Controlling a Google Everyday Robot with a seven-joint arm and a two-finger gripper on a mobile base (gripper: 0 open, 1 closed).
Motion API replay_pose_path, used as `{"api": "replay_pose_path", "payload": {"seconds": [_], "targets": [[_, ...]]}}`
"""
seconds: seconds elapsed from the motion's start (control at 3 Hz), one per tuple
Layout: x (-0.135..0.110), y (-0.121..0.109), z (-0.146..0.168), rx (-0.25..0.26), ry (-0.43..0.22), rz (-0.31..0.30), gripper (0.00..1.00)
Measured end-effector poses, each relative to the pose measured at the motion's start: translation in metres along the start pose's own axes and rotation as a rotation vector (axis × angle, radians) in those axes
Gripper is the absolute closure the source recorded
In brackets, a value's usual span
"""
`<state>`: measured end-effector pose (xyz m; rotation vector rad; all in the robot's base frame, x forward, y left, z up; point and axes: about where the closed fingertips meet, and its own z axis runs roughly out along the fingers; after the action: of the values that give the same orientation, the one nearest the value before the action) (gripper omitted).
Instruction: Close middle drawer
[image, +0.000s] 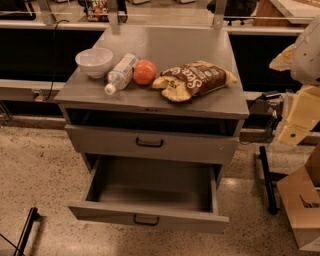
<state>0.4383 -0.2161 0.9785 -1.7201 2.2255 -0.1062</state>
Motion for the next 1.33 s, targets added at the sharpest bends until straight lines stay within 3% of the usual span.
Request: {"api": "replay_pose_path", "payload": {"seconds": [0.33, 0.67, 1.0, 1.33], "targets": [[0.0, 0.0, 0.0, 0.0, 0.0, 0.0, 0.0], [-0.01, 0.003, 0.043, -0.068, -0.026, -0.01, 0.0], [-0.032, 0.031, 0.112, -0.151, -0.113, -0.033, 0.0], [-0.035, 0.035, 0.134, -0.137, -0.119, -0.028, 0.0]]}}
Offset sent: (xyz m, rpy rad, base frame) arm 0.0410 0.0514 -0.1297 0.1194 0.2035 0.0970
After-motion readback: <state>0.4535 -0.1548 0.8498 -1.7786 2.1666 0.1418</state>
